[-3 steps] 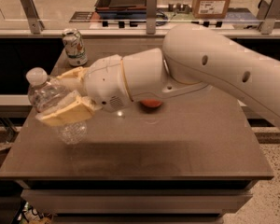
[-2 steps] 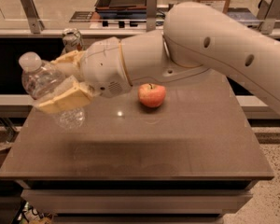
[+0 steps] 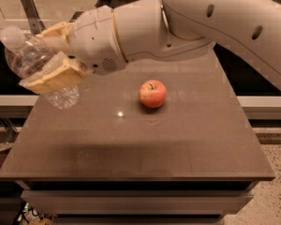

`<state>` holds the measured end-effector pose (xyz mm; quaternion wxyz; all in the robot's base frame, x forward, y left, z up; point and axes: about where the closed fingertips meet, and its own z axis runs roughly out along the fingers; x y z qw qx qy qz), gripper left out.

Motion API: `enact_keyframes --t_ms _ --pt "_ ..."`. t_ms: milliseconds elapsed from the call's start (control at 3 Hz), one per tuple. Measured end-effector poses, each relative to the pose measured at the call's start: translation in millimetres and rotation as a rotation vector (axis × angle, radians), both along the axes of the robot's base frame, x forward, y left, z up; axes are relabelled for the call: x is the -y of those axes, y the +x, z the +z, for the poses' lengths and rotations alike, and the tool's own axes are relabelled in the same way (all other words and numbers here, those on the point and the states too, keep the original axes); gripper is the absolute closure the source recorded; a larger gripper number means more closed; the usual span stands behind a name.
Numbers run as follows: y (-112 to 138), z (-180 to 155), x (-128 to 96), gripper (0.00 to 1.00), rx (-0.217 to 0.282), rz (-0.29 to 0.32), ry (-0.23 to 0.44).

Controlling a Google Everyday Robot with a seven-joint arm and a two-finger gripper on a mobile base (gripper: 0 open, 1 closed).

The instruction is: Pick water bottle

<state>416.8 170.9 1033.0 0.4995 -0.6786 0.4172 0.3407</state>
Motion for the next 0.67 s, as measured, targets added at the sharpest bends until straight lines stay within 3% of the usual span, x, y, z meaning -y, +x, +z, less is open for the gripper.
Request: enact_keyframes --t_ms 333,667 --pt "1.2 27.8 -5.1 1.0 0.078 0.006 -0.007" --pt "1.2 27.9 -5.2 1.0 0.078 0.006 -0.007"
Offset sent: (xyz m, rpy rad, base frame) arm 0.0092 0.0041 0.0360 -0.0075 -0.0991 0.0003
